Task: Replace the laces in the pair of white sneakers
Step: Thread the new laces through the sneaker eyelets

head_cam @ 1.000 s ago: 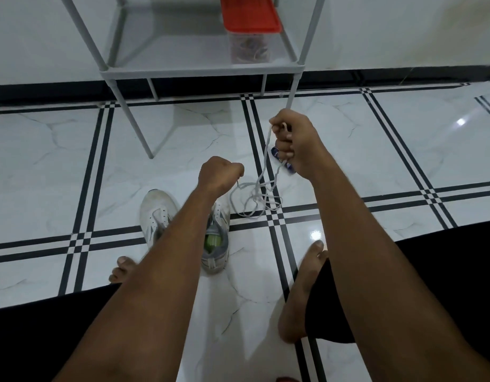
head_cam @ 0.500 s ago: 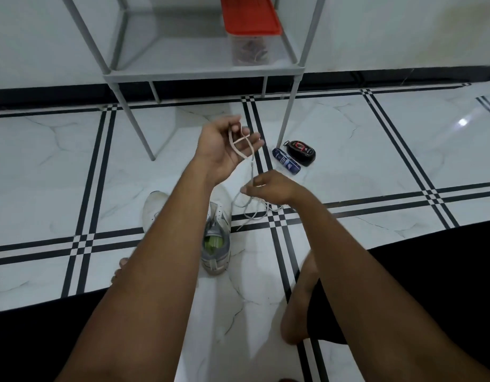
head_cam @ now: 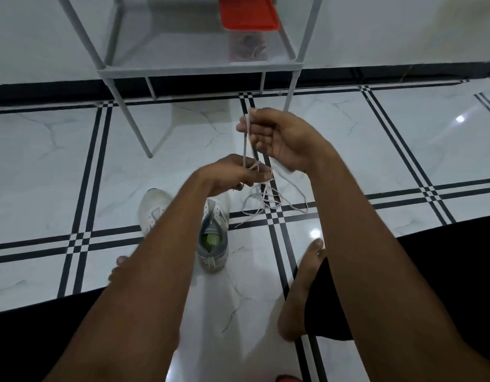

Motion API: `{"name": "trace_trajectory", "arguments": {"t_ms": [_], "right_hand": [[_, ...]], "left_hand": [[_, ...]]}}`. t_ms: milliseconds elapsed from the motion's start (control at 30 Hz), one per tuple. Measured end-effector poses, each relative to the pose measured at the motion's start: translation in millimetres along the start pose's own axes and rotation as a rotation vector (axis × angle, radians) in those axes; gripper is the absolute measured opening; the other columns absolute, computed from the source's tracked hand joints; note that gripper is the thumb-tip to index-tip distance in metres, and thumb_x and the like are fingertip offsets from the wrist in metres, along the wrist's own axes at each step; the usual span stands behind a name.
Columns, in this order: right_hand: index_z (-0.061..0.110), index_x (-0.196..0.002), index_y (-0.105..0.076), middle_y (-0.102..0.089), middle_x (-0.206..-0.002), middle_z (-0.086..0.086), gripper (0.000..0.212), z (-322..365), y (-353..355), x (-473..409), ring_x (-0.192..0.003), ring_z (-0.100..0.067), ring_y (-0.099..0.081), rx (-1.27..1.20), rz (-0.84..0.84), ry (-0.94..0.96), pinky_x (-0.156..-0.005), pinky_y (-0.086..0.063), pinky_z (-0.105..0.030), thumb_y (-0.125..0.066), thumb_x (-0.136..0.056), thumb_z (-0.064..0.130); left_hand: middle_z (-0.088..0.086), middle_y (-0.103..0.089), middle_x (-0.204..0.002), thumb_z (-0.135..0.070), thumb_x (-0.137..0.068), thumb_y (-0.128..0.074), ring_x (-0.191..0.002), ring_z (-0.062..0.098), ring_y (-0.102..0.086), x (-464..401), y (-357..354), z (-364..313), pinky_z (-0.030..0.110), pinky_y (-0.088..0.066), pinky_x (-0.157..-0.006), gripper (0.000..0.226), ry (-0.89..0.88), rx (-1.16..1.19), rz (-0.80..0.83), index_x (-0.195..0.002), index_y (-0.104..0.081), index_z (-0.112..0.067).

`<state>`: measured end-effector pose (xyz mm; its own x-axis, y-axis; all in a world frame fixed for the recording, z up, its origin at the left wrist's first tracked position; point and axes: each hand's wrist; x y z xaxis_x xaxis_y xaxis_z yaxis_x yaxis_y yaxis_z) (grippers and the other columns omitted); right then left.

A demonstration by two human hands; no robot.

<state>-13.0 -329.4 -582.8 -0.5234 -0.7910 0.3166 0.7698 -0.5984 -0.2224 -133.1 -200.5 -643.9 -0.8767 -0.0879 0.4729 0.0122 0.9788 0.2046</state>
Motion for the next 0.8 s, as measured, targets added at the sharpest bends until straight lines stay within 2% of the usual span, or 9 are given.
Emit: {"name": "trace_trajectory", "arguments": {"t_ms": [133, 200, 233, 333, 400, 500, 567, 700, 800], "right_hand": [[0.012, -0.11, -0.081, -0.082, -0.105, 0.0, 0.034, -1.2, 0.3, 3.5, -0.068, -0.006, -0.057, 0.277, -0.217, -0.006, -0.062, -0.039, -0.025, -0.072, -0.098, 0.043], [0.014, -0.102, -0.08, -0.08, -0.089, 0.008, 0.051, -13.9, 4.3, 4.9, -0.061, 0.001, -0.061, 0.452, -0.377, -0.006, -0.064, -0.039, -0.025, -0.061, -0.1, 0.062], [0.016, -0.103, -0.079, -0.078, -0.089, 0.009, 0.062, -21.3, 3.9, 5.9, -0.071, 0.002, -0.066, 0.493, -0.376, -0.042, -0.071, -0.044, -0.027, -0.051, -0.101, 0.071], [0.015, -0.109, -0.079, -0.081, -0.109, -0.001, 0.097, -44.2, -0.3, 6.7, -0.111, -0.025, -0.072, 0.401, -0.109, -0.289, -0.103, -0.045, -0.049, -0.02, -0.094, 0.09], [0.008, -0.094, -0.077, -0.081, -0.1, -0.01, 0.098, -51.4, 0.6, 8.3, -0.103, -0.031, -0.076, 0.336, 0.027, -0.38, -0.104, -0.043, -0.055, -0.023, -0.094, 0.089], [0.014, -0.077, -0.061, -0.052, -0.066, -0.002, 0.054, -46.9, 8.5, 10.8, -0.069, -0.025, -0.062, 0.144, 0.034, -0.301, -0.098, -0.055, -0.056, -0.05, -0.106, 0.059], [0.018, -0.082, -0.056, -0.036, -0.066, 0.002, 0.035, -34.7, 11.2, 11.1, -0.063, -0.018, -0.048, -0.058, 0.019, -0.227, -0.082, -0.06, -0.047, -0.055, -0.108, 0.041], [0.008, -0.105, -0.064, -0.057, -0.079, -0.003, 0.025, -14.6, 3.9, 5.3, -0.073, -0.02, -0.064, -0.381, -0.015, -0.1, -0.078, -0.062, -0.04, -0.052, -0.11, 0.029], [-0.001, -0.127, -0.063, -0.068, -0.094, -0.011, 0.034, -5.8, -8.0, 5.0, -0.091, -0.028, -0.073, -0.512, -0.025, -0.065, -0.086, -0.063, -0.043, -0.049, -0.112, 0.025]], "left_hand": [[0.002, -0.079, -0.1, -0.028, -0.104, -0.065, -0.071, 0.01, -0.054, -6.6, -7.4, -10.0, 0.027, -0.044, -0.065, 0.025, -0.097, 0.194, -0.036, -0.105, -0.076, -0.006], [0.0, -0.068, -0.089, -0.025, -0.109, -0.054, -0.067, 0.01, -0.05, -5.5, 0.6, -18.8, 0.024, -0.041, -0.06, 0.023, -0.133, 0.464, 0.03, -0.106, -0.068, -0.007], [0.0, -0.062, -0.086, -0.024, -0.11, -0.051, -0.066, 0.009, -0.048, -4.8, 6.3, -23.2, 0.023, -0.04, -0.06, 0.021, -0.167, 0.61, 0.061, -0.105, -0.065, -0.009], [0.001, -0.057, -0.083, -0.02, -0.108, -0.049, -0.063, 0.01, -0.045, -5.6, 22.9, -35.4, 0.023, -0.041, -0.06, 0.016, -0.291, 0.998, 0.049, -0.101, -0.059, -0.011], [0.001, -0.059, -0.083, -0.021, -0.109, -0.049, -0.062, 0.01, -0.045, -6.2, 32.7, -38.6, 0.022, -0.039, -0.059, 0.015, -0.328, 1.084, -0.067, -0.101, -0.058, -0.012], [0.001, -0.069, -0.087, -0.026, -0.112, -0.046, -0.062, 0.01, -0.05, -8.3, 46.3, -29.5, 0.022, -0.038, -0.057, 0.024, -0.218, 0.923, -0.318, -0.101, -0.062, -0.012], [0.003, -0.073, -0.097, -0.035, -0.111, -0.048, -0.066, 0.012, -0.055, -7.0, 51.2, -16.6, 0.022, -0.042, -0.056, 0.031, -0.054, 0.585, -0.47, -0.104, -0.067, -0.011], [0.017, -0.073, -0.117, -0.048, -0.104, -0.058, -0.081, 0.022, -0.067, -7.8, 49.8, 20.5, 0.036, -0.058, -0.073, 0.047, 0.167, 0.203, -0.494, -0.11, -0.068, -0.003], [0.015, -0.074, -0.117, -0.048, -0.099, -0.067, -0.089, 0.024, -0.066, -4.3, 41.6, 32.5, 0.039, -0.054, -0.081, 0.04, 0.269, 0.014, -0.384, -0.106, -0.074, -0.009]]}}
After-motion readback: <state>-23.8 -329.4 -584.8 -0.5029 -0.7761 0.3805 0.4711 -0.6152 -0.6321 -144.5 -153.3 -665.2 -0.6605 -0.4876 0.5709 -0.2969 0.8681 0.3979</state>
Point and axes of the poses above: each hand's wrist, its own x-axis away from the middle knuckle, its own y-axis out of the back of the hand, z = x × y
